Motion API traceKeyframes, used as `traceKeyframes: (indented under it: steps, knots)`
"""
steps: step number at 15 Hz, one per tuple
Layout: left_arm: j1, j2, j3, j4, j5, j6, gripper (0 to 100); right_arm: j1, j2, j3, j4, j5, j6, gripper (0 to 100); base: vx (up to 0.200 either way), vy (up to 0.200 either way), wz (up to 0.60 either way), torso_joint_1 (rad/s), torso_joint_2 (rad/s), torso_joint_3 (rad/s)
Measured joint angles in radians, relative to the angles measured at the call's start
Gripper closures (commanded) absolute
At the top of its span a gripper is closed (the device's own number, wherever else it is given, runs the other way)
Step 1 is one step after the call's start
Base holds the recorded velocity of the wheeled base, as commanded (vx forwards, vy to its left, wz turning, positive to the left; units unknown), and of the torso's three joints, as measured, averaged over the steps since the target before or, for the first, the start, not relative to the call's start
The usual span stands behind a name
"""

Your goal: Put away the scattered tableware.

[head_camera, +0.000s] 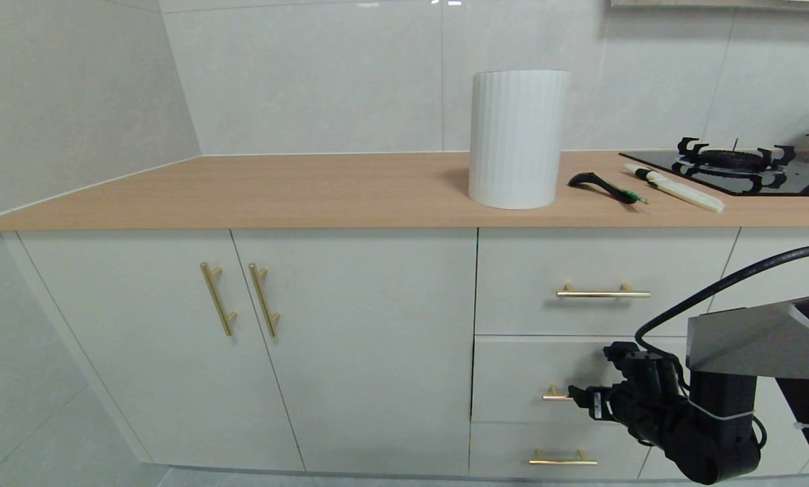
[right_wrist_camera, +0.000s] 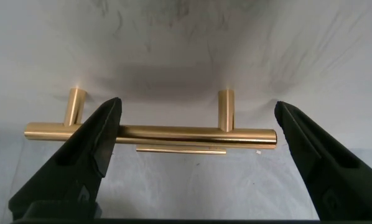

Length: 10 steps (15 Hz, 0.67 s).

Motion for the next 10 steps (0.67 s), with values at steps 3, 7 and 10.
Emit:
traceKeyframes:
  steps: [3, 7, 10]
  knots:
    - [0.000, 0.000, 0.000, 0.000, 0.000, 0.000, 0, 0.012, -0.027, 0.064, -0.003, -0.008, 0.000, 0, 0.000, 0.000, 0.00, 0.000, 0.00, 0.000]
    - [0.000, 0.000, 0.000, 0.000, 0.000, 0.000, 0, 0.037, -0.167, 0.190, 0.070, -0.003, -0.005, 0, 0.000, 0.000, 0.00, 0.000, 0.00, 0.000]
    - [0.000, 0.000, 0.000, 0.000, 0.000, 0.000, 0, 0.068, -0.372, 0.232, 0.308, 0.000, -0.005, 0, 0.000, 0.000, 0.00, 0.000, 0.00, 0.000]
